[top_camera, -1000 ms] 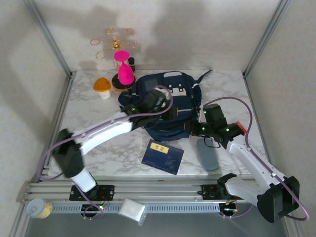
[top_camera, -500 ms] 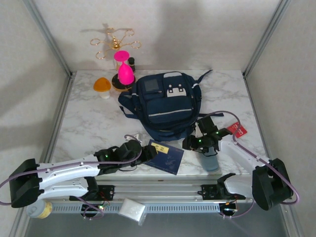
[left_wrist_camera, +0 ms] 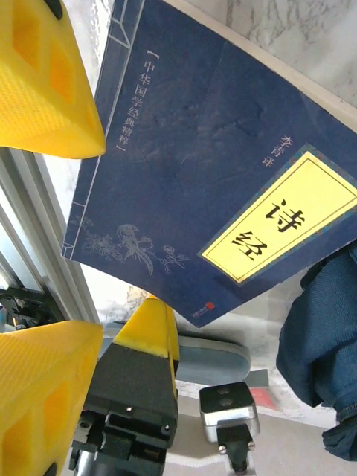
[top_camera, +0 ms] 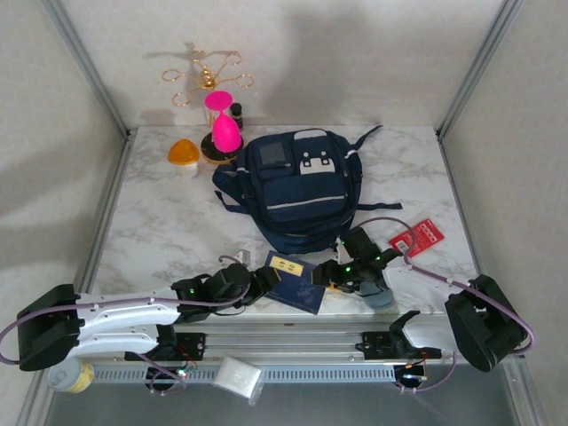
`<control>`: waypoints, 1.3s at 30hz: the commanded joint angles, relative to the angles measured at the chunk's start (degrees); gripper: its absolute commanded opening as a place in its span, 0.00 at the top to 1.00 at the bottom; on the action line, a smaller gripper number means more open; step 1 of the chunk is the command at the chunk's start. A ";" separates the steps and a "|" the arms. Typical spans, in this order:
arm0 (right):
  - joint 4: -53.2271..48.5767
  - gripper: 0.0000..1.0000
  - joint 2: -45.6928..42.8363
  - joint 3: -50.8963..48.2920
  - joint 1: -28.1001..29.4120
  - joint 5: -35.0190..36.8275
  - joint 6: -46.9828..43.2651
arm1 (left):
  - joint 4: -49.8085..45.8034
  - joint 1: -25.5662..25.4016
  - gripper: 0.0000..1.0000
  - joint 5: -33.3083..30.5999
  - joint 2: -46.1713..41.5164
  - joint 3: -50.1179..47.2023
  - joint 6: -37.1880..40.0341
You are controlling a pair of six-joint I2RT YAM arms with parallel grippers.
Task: Pack the student bag
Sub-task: Move the book to the bottom-center of the table, then pick up the book from the bottom-center of the table.
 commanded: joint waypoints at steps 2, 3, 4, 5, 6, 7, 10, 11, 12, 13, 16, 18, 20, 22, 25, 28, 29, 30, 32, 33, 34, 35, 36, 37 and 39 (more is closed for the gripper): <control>9.45 0.41 2.69 0.94 5.03 -2.39 7.09 | 0.19 1.87 0.40 0.02 -0.27 -0.73 -0.14; 11.42 0.41 3.73 1.45 6.48 -2.54 8.22 | -1.12 2.62 0.40 -0.01 -0.77 -0.92 0.53; 13.55 0.41 4.77 1.82 7.70 -2.75 9.28 | -2.10 3.35 0.39 -0.05 -1.45 -1.25 1.27; 16.01 0.41 6.27 2.56 8.85 -3.01 10.51 | -3.37 4.51 0.39 -0.01 -2.27 -1.64 2.06; 17.93 0.40 7.80 3.47 10.03 -3.29 11.47 | -4.43 5.72 0.38 0.08 -3.00 -2.02 2.82; 19.95 0.40 10.00 4.96 11.56 -3.63 12.18 | -6.16 7.13 0.38 0.08 -3.93 -2.26 3.74; 22.02 0.39 16.42 10.66 15.37 -4.22 12.23 | -11.59 9.65 0.37 -0.75 -7.09 -2.74 5.10; 21.78 0.39 17.43 11.84 15.84 -3.81 11.97 | -13.52 9.70 0.36 -1.78 -8.35 -2.54 5.21; 21.78 0.39 17.54 12.09 15.88 -3.37 11.85 | -15.32 9.58 0.36 -2.51 -9.25 -2.39 5.15; 21.32 0.38 17.16 12.09 15.83 -2.60 11.34 | -17.33 9.53 0.35 -3.09 -10.19 -2.35 4.97; 14.35 0.35 16.94 14.07 15.39 -1.08 6.45 | -22.22 7.75 0.31 -6.17 -12.53 -2.69 2.76; 8.39 0.33 17.01 15.41 14.83 1.58 2.82 | -24.01 5.89 0.31 -7.21 -12.96 -3.30 0.61; 6.80 0.31 17.10 15.69 13.26 2.42 0.47 | -27.02 4.46 0.31 -8.53 -12.41 -2.30 -0.22; 4.55 0.31 18.59 17.42 11.24 3.02 -1.39 | -32.28 3.65 0.30 -11.04 -11.65 0.06 -0.32; -1.29 0.29 21.09 21.49 10.53 8.22 -5.17 | -36.90 3.11 0.30 -12.66 -11.27 1.39 -0.81; 0.01 0.28 23.03 22.75 10.48 7.03 -6.55 | -35.19 3.11 0.30 -11.74 -12.11 -1.22 -2.36; 0.87 0.28 23.91 23.27 10.44 5.42 -6.95 | -33.83 3.11 0.30 -11.34 -12.51 -1.98 -2.66; 1.84 0.28 24.69 23.80 10.57 4.50 -7.35 | -32.00 3.11 0.30 -11.05 -12.57 -2.47 -2.76; 3.28 0.32 26.89 24.93 10.57 2.33 -7.98 | -26.73 3.24 0.30 -10.17 -12.08 -3.57 -1.66; 3.55 0.33 27.96 25.47 10.56 1.28 -8.35 | -24.40 3.58 0.31 -9.16 -11.44 -3.89 -0.58; 4.07 0.34 28.98 25.95 10.69 0.24 -8.78 | -23.10 4.10 0.31 -8.38 -10.26 -3.81 0.25; 4.65 0.34 29.65 26.16 11.01 -0.48 -8.99 | -22.71 4.38 0.31 -7.74 -8.76 -3.59 0.76; 5.14 0.35 30.03 26.25 11.15 -1.00 -9.24 | -22.69 4.66 0.31 -7.29 -7.43 -3.27 1.37; 5.42 0.35 30.37 26.49 11.44 -1.66 -9.51 | -23.35 4.78 0.32 -7.24 -5.95 -2.77 1.71; 5.69 0.37 30.79 26.81 12.17 -3.33 -10.03 | -23.73 4.85 0.32 -7.78 -4.18 -2.25 2.31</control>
